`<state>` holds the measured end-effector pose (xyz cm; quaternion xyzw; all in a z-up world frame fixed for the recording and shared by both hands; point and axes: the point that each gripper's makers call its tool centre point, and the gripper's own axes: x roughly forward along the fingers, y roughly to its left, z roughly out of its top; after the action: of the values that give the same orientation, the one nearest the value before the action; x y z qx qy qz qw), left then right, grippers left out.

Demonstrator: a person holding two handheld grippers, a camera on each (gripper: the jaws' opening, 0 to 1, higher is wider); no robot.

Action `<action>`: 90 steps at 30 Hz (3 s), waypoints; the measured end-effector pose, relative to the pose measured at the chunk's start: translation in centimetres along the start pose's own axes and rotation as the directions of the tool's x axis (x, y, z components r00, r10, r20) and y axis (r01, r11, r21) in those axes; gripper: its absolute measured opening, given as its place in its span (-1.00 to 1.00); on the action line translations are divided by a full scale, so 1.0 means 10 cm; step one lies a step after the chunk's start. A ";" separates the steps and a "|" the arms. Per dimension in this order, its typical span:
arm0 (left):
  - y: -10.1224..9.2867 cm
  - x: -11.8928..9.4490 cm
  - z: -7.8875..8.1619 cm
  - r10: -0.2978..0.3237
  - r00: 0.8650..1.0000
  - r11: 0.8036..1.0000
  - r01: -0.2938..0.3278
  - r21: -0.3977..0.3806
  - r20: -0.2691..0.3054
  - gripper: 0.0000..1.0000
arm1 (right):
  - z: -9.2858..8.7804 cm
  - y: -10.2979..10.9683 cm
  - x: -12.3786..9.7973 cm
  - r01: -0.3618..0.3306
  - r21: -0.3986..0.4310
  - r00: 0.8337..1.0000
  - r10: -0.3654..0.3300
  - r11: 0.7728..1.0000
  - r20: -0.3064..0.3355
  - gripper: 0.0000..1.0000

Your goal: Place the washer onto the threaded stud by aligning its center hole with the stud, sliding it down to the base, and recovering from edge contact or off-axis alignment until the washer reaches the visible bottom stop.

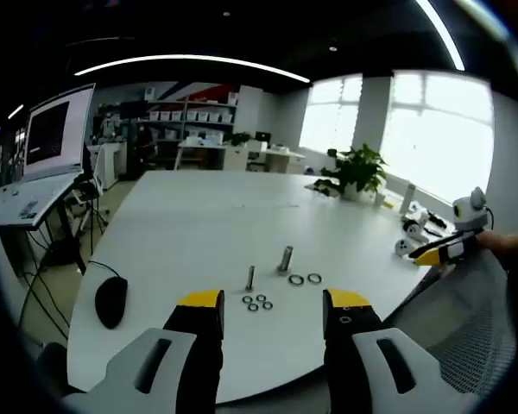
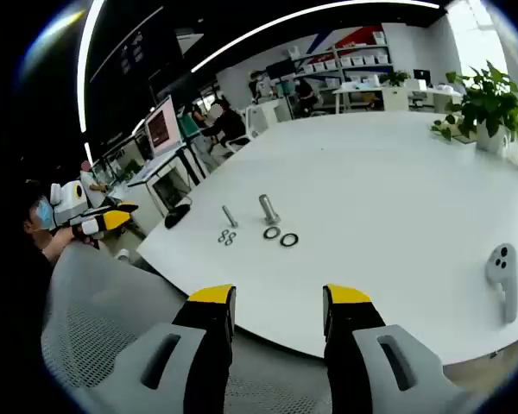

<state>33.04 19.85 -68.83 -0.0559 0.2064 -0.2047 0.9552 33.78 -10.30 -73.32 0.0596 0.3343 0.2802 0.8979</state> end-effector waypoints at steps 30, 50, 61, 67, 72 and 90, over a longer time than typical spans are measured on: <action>-0.03 0.00 -0.07 -0.020 0.999 1.000 0.020 -0.003 -0.039 -0.34 | -0.06 0.04 0.02 -0.016 0.004 0.999 0.016 1.000 -0.032 -0.23; -0.04 0.00 -0.08 -0.029 0.998 1.000 0.029 -0.001 -0.051 -0.39 | -0.08 0.05 0.02 -0.008 -0.007 0.999 0.008 1.000 -0.050 -0.22; -0.04 -0.01 -0.07 -0.033 0.998 0.999 0.033 -0.001 -0.044 -0.47 | -0.08 0.02 0.00 0.025 -0.189 0.994 -0.044 0.982 -0.097 -0.31; -0.04 -0.01 -0.07 -0.038 0.998 0.999 0.038 -0.003 -0.043 -0.47 | 0.12 0.08 0.04 -0.029 -0.226 0.998 0.014 0.974 -0.066 -0.31; -0.02 -0.01 -0.06 -0.033 0.999 0.999 0.033 -0.008 -0.036 -0.47 | 0.26 0.02 0.09 -0.033 -0.265 0.997 0.012 0.964 -0.081 -0.35; 0.04 -0.04 0.00 -0.051 0.998 0.996 0.053 -0.077 0.021 -0.45 | 0.79 -0.05 0.69 -0.112 -0.441 0.988 0.051 0.891 -0.148 -0.56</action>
<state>32.88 20.39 -68.74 -0.1001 0.2037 -0.2207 0.9486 43.32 -6.29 -71.29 -0.1533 0.3166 0.3903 0.8508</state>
